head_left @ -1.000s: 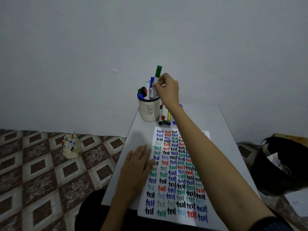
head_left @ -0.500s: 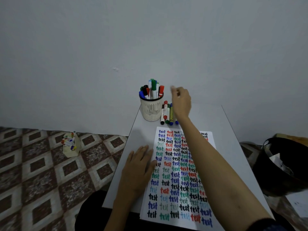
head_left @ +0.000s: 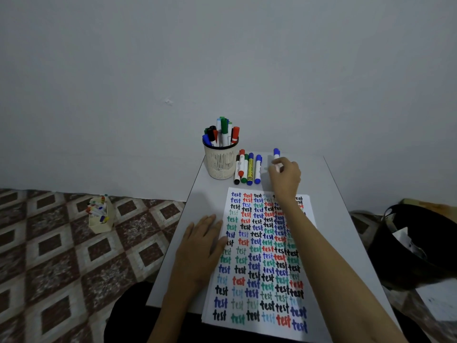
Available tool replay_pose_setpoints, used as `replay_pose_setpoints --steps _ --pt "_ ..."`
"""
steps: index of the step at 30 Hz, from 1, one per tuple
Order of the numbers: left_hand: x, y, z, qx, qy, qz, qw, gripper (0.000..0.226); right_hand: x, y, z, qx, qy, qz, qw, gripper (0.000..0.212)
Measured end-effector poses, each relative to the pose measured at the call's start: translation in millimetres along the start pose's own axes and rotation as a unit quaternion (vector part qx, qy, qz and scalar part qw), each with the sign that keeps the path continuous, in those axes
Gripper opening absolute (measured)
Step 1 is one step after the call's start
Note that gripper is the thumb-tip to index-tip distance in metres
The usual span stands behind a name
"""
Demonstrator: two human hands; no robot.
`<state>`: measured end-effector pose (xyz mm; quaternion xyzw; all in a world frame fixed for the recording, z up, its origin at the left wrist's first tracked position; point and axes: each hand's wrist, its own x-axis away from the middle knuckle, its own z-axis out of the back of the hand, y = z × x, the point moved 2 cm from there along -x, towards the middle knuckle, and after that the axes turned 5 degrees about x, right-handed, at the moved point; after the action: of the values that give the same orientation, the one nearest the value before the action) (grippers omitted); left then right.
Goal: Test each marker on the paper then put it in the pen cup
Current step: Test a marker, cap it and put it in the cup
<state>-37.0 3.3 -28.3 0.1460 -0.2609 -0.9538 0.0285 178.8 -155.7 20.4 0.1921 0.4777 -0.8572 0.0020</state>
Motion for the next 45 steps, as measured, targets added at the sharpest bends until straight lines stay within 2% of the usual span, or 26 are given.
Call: replay_pose_setpoints --steps 2,4,7,9,13,18,22,25,27,32,37,40,43,45 --pt "0.0 -0.3 0.2 0.006 0.000 -0.003 1.000 0.092 6.3 -0.3 11.2 -0.103 0.032 -0.016 0.994 0.013" --pt "0.6 -0.1 1.1 0.015 -0.001 -0.008 1.000 0.090 17.8 -0.6 26.2 -0.202 0.006 -0.031 0.979 0.011" --pt "1.8 1.1 4.1 0.064 0.006 0.001 0.998 0.079 46.4 -2.9 52.1 -0.326 -0.104 -0.016 0.940 0.012" --pt "2.1 3.3 7.6 0.118 0.033 0.018 0.992 0.075 68.5 -3.5 66.4 -0.359 -0.187 -0.019 0.914 0.015" --pt "5.6 14.3 13.3 0.141 0.052 0.000 0.989 0.071 104.9 -5.4 77.4 -0.357 -0.281 -0.026 0.890 0.015" --pt "9.8 33.9 13.4 0.206 0.010 -0.041 0.978 0.057 130.4 -19.5 77.6 -0.359 -0.325 -0.018 0.875 0.018" --pt "7.6 50.4 11.7 0.225 -0.009 -0.064 0.972 0.038 143.5 -27.9 76.5 -0.332 -0.364 0.005 0.870 0.018" --pt "8.5 58.1 12.5 0.236 -0.034 -0.062 0.969 0.041 147.7 -30.5 78.0 -0.306 -0.394 0.035 0.866 0.019" --pt "9.9 62.4 10.4 0.232 -0.045 -0.060 0.970 0.036 146.8 -30.4 80.2 -0.280 -0.398 0.043 0.873 0.020" --pt "9.9 74.9 10.6 0.246 0.001 -0.077 0.966 0.032 145.7 -27.1 82.7 -0.295 -0.402 0.008 0.867 0.030" --pt "10.1 71.7 7.9 0.281 0.007 -0.078 0.957 0.039 144.3 -24.3 86.0 -0.312 -0.394 0.010 0.865 0.021" --pt "13.6 65.0 5.1 0.296 0.015 -0.076 0.952 0.041 139.9 -26.2 90.0 -0.297 -0.421 0.045 0.856 0.017" --pt "13.5 62.6 7.6 0.247 0.009 -0.085 0.965 0.038 134.0 -27.7 92.9 -0.293 -0.416 0.054 0.859 0.016" --pt "10.1 56.8 10.9 0.189 0.015 -0.077 0.979 0.040 121.8 -24.9 97.2 -0.330 -0.356 0.027 0.874 0.023"
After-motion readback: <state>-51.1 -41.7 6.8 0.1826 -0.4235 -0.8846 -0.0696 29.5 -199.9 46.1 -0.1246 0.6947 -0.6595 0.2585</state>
